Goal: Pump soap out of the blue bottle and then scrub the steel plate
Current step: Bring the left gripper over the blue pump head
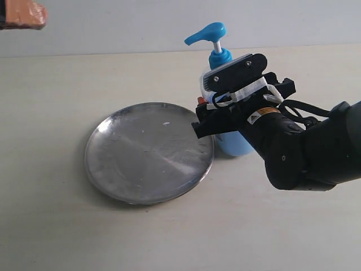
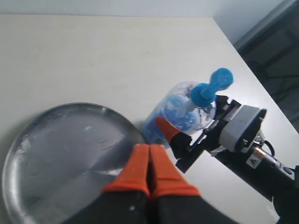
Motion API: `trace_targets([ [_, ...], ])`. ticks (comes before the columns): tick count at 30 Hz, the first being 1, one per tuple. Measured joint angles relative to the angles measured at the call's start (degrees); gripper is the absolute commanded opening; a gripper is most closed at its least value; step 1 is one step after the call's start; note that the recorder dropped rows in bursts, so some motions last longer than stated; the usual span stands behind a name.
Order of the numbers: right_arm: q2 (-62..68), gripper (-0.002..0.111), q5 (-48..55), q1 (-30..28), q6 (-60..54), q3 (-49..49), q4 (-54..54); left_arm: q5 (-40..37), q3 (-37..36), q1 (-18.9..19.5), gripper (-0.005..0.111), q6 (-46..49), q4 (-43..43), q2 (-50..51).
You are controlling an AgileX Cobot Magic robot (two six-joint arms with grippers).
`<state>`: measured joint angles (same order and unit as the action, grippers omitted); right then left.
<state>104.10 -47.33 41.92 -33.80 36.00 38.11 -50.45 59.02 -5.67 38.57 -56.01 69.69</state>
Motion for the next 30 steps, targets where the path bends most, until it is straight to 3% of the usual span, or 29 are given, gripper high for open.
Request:
trace_targets([
  [9,0.00,0.000,0.00,0.00,0.00,0.00,0.00,1.11,9.73,-12.14,0.000,0.00,0.12,9.88],
  [16,0.00,0.000,0.00,0.00,0.00,0.00,0.00,2.44,17.60,-19.31,0.000,0.00,0.22,17.61],
  [24,0.00,0.000,0.00,0.00,0.00,0.00,0.00,2.66,25.01,-24.60,0.000,-0.87,0.39,25.56],
  [30,0.00,0.000,0.00,0.00,0.00,0.00,0.00,3.19,28.74,-26.53,0.000,-1.11,2.25,30.11],
])
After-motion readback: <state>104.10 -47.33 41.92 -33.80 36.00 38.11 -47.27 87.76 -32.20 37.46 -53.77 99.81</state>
